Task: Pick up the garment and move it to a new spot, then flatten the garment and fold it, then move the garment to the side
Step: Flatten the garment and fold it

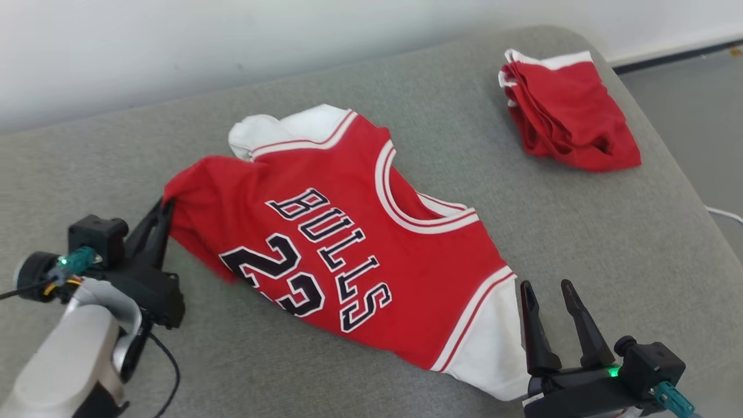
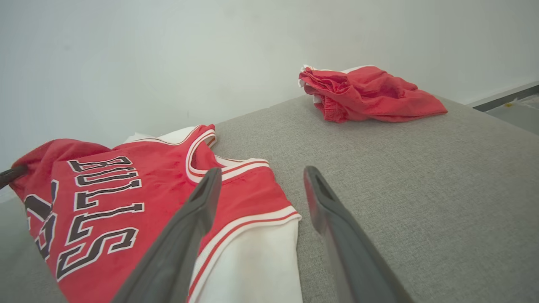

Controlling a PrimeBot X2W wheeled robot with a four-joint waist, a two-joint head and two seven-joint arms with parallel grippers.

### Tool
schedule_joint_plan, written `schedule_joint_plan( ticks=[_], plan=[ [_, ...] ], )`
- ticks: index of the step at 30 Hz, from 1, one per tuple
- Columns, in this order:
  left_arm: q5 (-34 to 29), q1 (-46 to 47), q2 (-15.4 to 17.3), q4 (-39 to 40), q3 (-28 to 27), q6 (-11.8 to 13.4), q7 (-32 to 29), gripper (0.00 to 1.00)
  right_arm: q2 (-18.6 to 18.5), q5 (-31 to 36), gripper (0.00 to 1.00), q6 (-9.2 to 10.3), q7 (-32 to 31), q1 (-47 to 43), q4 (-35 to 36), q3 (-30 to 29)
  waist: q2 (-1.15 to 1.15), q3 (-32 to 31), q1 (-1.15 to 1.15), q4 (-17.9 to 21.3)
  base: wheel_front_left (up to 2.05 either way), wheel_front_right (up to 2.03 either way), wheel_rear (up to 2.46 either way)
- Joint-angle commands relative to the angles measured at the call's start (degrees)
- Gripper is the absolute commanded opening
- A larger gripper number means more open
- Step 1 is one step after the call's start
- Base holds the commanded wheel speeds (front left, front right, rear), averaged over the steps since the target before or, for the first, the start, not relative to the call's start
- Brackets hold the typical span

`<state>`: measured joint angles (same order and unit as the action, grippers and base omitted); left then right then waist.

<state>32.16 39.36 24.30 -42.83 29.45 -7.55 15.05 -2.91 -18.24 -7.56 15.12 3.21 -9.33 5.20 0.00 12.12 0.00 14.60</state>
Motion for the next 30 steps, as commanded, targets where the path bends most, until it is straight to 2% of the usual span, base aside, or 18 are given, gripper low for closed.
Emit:
schedule_joint_plan(
  ticks=[1, 5, 9, 15, 19, 23, 24, 30],
  plan=[
    [-0.33, -0.41, 0.65, 0.94, 0.19, 0.13, 0.12, 0.00, 0.05, 0.18, 1.00, 0.13, 0.02, -0.80, -0.18, -0.24, 0.00, -3.45, 0.00, -3.24, 0.00, 0.00, 0.00],
    [-0.16, 0.83, 4.82, 5.54, 2.40, 0.13, -0.33, 0.00, 0.05, -0.13, 1.00, 0.13, 0.02, -1.53, -0.67, -0.87, 0.00, -5.51, 0.00, -5.36, 0.00, 0.00, 0.00],
    [0.93, 1.30, 7.88, 10.89, 3.24, 0.13, -3.42, 0.00, 0.06, -0.54, 1.00, 0.13, 0.02, -2.70, -1.26, -1.41, 0.00, -6.93, 0.00, -7.10, 0.00, 0.00, 0.00],
    [2.49, -1.65, 10.09, 17.90, 3.25, 1.12, -7.83, 0.00, 0.05, -1.18, 1.00, 0.13, 0.02, -3.26, -1.84, -1.78, 0.00, -7.62, 0.00, -8.13, 0.00, 0.00, 0.00],
    [3.75, -4.68, 9.24, 20.21, 3.59, 2.60, -8.85, 0.00, 0.05, -1.39, 1.00, 0.13, 0.03, -2.68, -2.24, -1.30, 0.00, -7.48, 0.00, -7.50, 0.00, 0.00, 0.00],
    [4.60, -7.02, 5.82, 22.33, 5.09, 3.68, -8.64, 0.00, 0.06, -0.88, 1.00, 0.13, 0.02, -2.42, -2.45, -1.51, 0.00, -6.85, 0.00, -6.59, 0.00, 0.00, 0.00],
    [4.60, -7.02, 5.82, 22.33, 5.09, 3.68, -8.64, 0.00, 0.06, -0.88, 1.00, 0.13, 0.02, -2.42, -2.45, -1.51, 0.00, -6.85, 0.00, -6.59, 0.00, 0.00, 0.00],
    [5.21, -10.60, -0.96, 21.07, 8.85, 3.67, -7.51, 0.00, 0.07, -0.33, 1.00, 0.12, 0.02, -2.51, -2.75, -2.42, 0.00, -6.17, 0.00, -5.11, 0.00, 0.00, 0.00]
  ],
)
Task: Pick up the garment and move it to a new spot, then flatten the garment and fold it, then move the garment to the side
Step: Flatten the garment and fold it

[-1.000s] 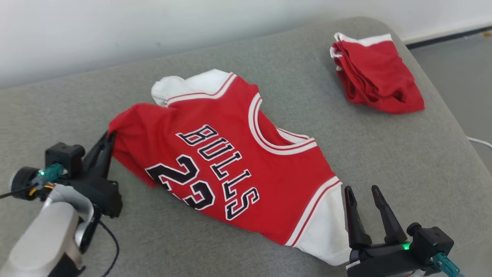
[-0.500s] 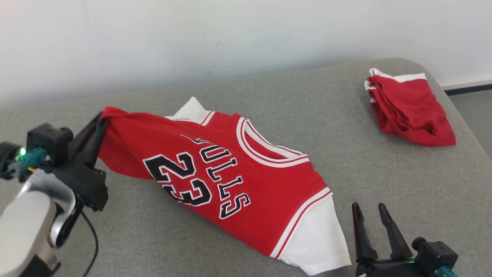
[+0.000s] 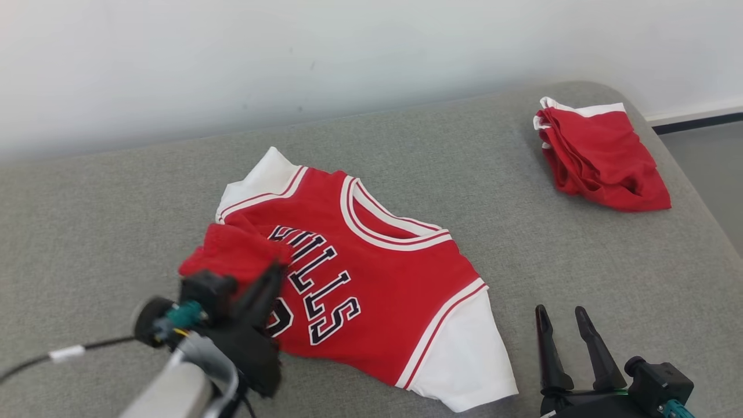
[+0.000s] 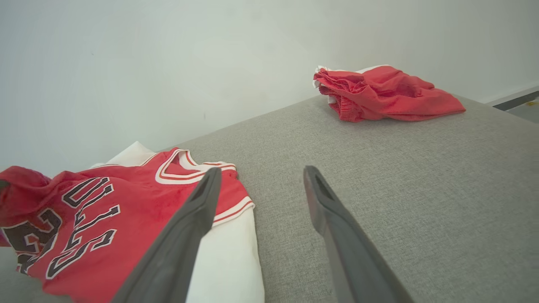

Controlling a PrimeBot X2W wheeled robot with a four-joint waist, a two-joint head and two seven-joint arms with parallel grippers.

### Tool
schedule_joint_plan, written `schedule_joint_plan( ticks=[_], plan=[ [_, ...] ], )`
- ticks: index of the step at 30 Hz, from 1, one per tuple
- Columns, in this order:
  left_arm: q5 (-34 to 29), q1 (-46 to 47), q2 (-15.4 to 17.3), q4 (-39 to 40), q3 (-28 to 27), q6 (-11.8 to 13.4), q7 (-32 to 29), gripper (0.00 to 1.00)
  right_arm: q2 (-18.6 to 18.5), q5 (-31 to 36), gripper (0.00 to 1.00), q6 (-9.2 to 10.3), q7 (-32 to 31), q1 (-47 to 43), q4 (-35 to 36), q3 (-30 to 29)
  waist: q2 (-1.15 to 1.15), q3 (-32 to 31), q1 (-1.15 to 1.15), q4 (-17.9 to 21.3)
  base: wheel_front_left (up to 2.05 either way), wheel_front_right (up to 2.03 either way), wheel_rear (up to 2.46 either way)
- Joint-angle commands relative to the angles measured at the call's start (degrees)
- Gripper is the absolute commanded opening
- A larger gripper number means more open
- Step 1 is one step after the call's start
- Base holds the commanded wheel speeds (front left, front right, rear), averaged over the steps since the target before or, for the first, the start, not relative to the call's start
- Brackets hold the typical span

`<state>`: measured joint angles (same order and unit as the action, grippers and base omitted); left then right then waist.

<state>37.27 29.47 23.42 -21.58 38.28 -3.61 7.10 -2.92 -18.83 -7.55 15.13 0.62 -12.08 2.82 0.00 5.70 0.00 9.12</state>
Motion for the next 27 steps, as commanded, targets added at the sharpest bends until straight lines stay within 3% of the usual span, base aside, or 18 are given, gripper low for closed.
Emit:
schedule_joint_plan(
  ticks=[1, 8, 9, 10, 16, 27],
  plan=[
    [0.11, -1.34, -1.12, -0.99, 0.49, -0.14, 0.80, 0.00, 0.07, 0.28, 1.00, 0.12, 0.01, 0.02, -0.08, -0.20, 0.00, 0.33, 0.00, 0.55, 0.00, 0.00, 0.00],
    [0.18, -4.08, -7.25, -7.85, 3.73, -0.44, 3.38, 0.02, 0.07, 0.72, 1.00, 0.11, 0.01, -0.23, -0.24, -1.35, 0.00, 0.25, 0.00, -0.13, 0.00, 0.00, 0.00],
    [-0.03, -4.11, -7.73, -8.60, 3.97, -0.56, 3.88, 0.58, 0.07, 0.86, 1.00, 0.11, 0.01, -0.36, -0.25, -1.35, 0.00, 0.10, 0.00, -0.43, 0.00, 0.00, 0.00],
    [-0.06, -4.17, -8.16, -9.20, 4.00, -0.58, 4.48, 1.00, 0.08, 0.88, 1.00, 0.11, 0.01, -0.49, -0.26, -1.40, 0.00, -0.08, 0.00, -0.83, 0.00, 0.00, 0.00],
    [-1.23, -4.07, -7.90, -7.89, 2.82, -0.04, 7.12, 1.00, 0.07, 0.88, 1.00, 0.12, 0.01, -1.15, -0.64, -1.49, 0.00, -1.29, 0.00, -3.51, 0.00, 0.00, 0.00],
    [0.35, -8.28, -1.84, -1.35, -4.91, 3.59, 8.06, 1.00, 0.07, 0.47, 1.00, 0.11, 0.01, -1.15, -1.15, -0.45, 0.00, -1.68, 0.00, -4.92, 0.00, 0.00, 0.00]
  ],
)
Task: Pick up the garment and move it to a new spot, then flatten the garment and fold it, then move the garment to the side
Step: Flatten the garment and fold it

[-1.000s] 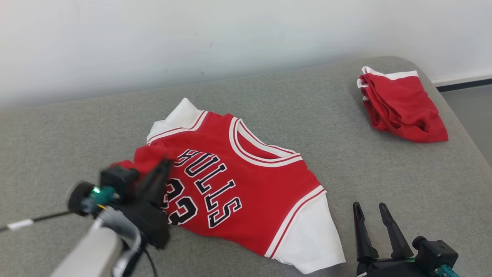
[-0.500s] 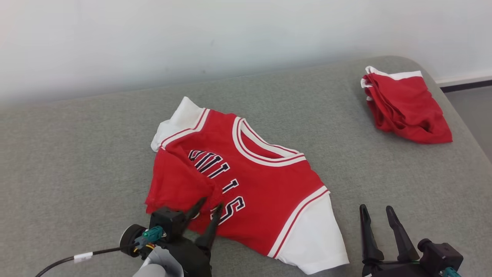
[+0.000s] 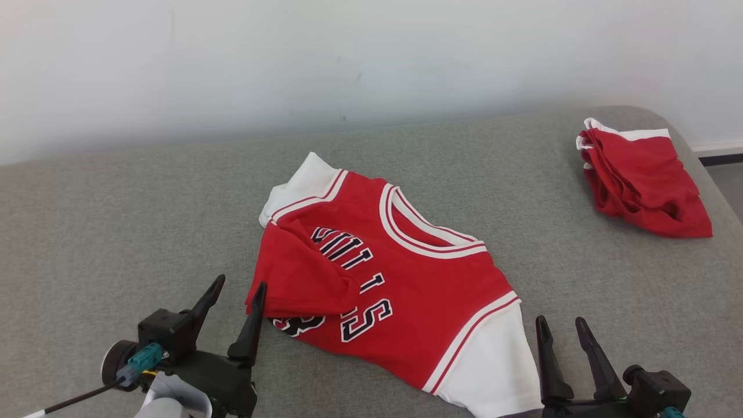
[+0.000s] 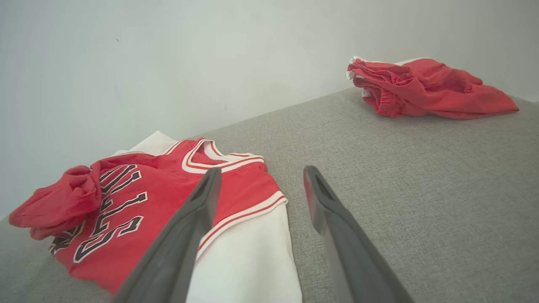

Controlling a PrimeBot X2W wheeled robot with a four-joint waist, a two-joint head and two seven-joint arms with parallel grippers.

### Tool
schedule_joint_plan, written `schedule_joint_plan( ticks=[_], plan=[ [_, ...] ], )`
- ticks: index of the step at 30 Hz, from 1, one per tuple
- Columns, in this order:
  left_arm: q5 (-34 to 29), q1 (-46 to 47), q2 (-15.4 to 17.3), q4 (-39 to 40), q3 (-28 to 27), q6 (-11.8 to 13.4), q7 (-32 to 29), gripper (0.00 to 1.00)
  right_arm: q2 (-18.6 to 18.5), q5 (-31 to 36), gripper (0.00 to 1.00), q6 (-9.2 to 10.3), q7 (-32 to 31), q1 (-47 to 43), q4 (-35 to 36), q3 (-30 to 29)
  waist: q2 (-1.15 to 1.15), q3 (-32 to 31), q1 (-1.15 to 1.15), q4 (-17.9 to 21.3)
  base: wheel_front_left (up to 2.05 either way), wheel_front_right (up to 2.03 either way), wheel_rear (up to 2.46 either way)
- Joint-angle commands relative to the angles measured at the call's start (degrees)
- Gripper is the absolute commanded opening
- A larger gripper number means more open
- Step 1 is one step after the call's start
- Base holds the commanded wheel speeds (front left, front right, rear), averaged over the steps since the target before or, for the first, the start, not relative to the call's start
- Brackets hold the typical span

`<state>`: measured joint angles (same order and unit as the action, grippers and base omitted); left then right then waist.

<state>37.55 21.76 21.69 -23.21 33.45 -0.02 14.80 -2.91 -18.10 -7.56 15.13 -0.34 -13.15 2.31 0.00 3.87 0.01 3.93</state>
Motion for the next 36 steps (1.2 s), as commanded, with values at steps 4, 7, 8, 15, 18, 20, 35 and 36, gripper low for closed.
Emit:
schedule_joint_plan(
  ticks=[4, 7, 8, 15, 18, 20, 35, 36],
  plan=[
    [0.97, -1.58, 0.32, -0.37, -0.69, 0.22, 0.03, 1.00, 0.06, -0.30, 1.00, 0.12, 0.01, 0.21, -0.36, 0.06, 0.00, 0.81, -0.01, 1.29, 0.00, 0.00, 0.00],
    [1.56, -1.90, -0.06, -1.58, -0.69, -0.01, -0.09, 1.00, 0.06, -0.26, 1.00, 0.13, 0.01, 0.50, -0.47, 0.14, 0.00, 1.37, -0.01, 2.29, 0.00, 0.00, 0.00],
    [1.67, -1.89, -0.18, -2.03, -0.59, -0.14, -0.07, 1.00, 0.05, -0.26, 1.00, 0.13, 0.01, 0.57, -0.44, -0.06, 0.00, 1.52, -0.01, 2.56, 0.00, 0.00, 0.00],
    [2.51, -1.46, -0.96, -4.02, -0.11, -1.12, -0.18, 0.29, 0.07, -0.11, 1.00, 0.12, 0.01, 0.53, -0.09, -0.58, 0.00, 2.19, -0.01, 3.51, 0.00, 0.00, 0.00],
    [2.44, -0.78, -1.36, -4.22, -0.19, -1.90, 0.06, 0.00, 0.06, -0.05, 1.00, 0.13, 0.01, 0.18, 0.07, -0.94, 0.00, 2.18, -0.01, 3.31, 0.00, 0.00, 0.00],
    [2.25, -0.72, -1.78, -4.71, -0.26, -2.29, 0.19, 0.00, 0.08, 0.09, 1.00, 0.12, 0.01, -0.24, -0.14, -0.86, 0.00, 1.74, -0.01, 2.65, 0.00, 0.00, 0.00],
    [-1.66, -5.15, 3.51, 17.60, -2.27, 2.64, -2.92, 0.00, 0.07, -0.62, 1.00, 0.12, 0.01, -2.48, -0.75, -1.48, 0.00, -1.92, -0.01, -2.88, 0.00, 0.00, 0.00],
    [-1.70, -5.67, 4.37, 20.62, -2.56, 3.66, -3.82, 0.00, 0.06, -0.66, 1.00, 0.12, 0.01, -2.60, -0.74, -1.42, 0.00, -2.02, -0.01, -3.22, 0.00, 0.00, 0.00]
  ],
)
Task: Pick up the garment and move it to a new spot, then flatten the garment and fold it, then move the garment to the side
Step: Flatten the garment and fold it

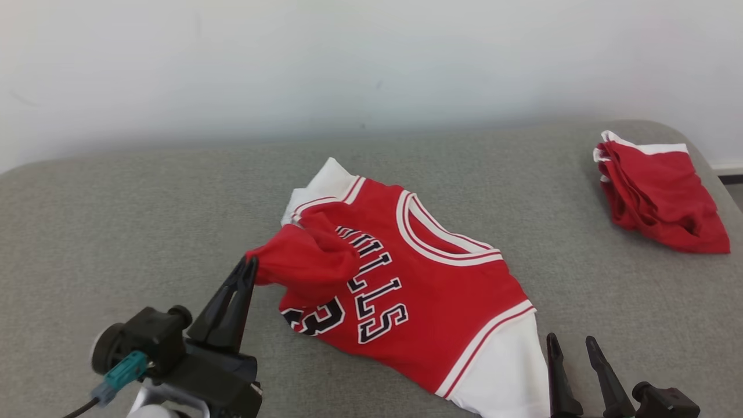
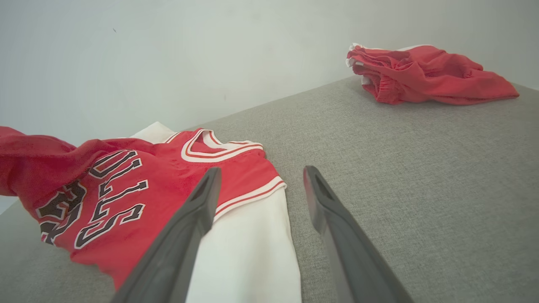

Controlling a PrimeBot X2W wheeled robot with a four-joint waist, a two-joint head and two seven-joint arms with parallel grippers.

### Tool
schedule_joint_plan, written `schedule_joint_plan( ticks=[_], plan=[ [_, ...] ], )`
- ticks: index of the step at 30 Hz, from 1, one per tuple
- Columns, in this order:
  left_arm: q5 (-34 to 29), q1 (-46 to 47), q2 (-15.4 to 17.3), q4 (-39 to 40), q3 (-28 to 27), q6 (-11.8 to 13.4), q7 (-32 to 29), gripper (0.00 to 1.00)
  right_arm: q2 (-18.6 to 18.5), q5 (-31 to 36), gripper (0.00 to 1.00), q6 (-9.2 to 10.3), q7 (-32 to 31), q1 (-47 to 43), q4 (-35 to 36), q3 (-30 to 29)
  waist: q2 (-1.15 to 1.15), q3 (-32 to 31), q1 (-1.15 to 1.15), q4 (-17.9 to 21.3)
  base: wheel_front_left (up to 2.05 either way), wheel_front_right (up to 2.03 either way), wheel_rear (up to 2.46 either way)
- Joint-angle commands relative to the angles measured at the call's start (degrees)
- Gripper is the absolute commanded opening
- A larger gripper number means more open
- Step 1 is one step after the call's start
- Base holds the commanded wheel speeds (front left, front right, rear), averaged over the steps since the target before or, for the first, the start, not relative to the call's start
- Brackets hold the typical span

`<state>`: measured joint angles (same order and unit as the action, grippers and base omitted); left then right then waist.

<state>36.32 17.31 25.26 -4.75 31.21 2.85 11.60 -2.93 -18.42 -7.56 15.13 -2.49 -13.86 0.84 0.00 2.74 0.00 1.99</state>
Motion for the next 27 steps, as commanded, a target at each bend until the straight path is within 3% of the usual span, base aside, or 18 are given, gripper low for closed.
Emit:
schedule_joint_plan(
  ticks=[1, 8, 13, 19, 27],
  plan=[
    [-0.60, -1.86, 1.67, 4.95, -0.56, 1.86, -1.72, 0.00, 0.07, -0.47, 1.00, 0.12, 0.01, -0.58, -0.05, -0.03, 0.00, -1.00, 0.00, -1.59, 0.00, 0.00, 0.00],
    [-2.07, -5.73, 7.63, 20.79, -2.44, 7.90, -8.72, 0.00, 0.08, -1.06, 1.00, 0.13, 0.01, -0.32, 0.16, -0.37, 0.00, -0.18, 0.00, -2.88, 0.00, 0.00, 0.00],
    [-1.72, -5.38, 9.36, 26.37, -3.99, 9.62, -11.08, 0.00, 0.07, -1.37, 1.00, 0.12, 0.01, 0.66, -0.01, -0.53, 0.00, 0.80, 0.00, -2.78, 0.00, 0.00, 0.00],
    [-1.26, -1.11, 9.34, 24.94, -4.18, 7.59, -11.67, 0.00, 0.09, -1.42, 1.00, 0.13, 0.01, 1.92, -0.17, -0.40, 0.00, 2.17, 0.00, -1.55, 0.00, 0.00, 0.00],
    [-3.32, 11.44, 10.22, 18.13, -3.67, 2.30, -13.67, 0.00, 0.08, -2.15, 1.00, 0.12, 0.01, 3.32, -0.73, -0.40, 0.00, 3.13, 0.00, 2.30, 0.00, 0.00, 0.00]
  ],
)
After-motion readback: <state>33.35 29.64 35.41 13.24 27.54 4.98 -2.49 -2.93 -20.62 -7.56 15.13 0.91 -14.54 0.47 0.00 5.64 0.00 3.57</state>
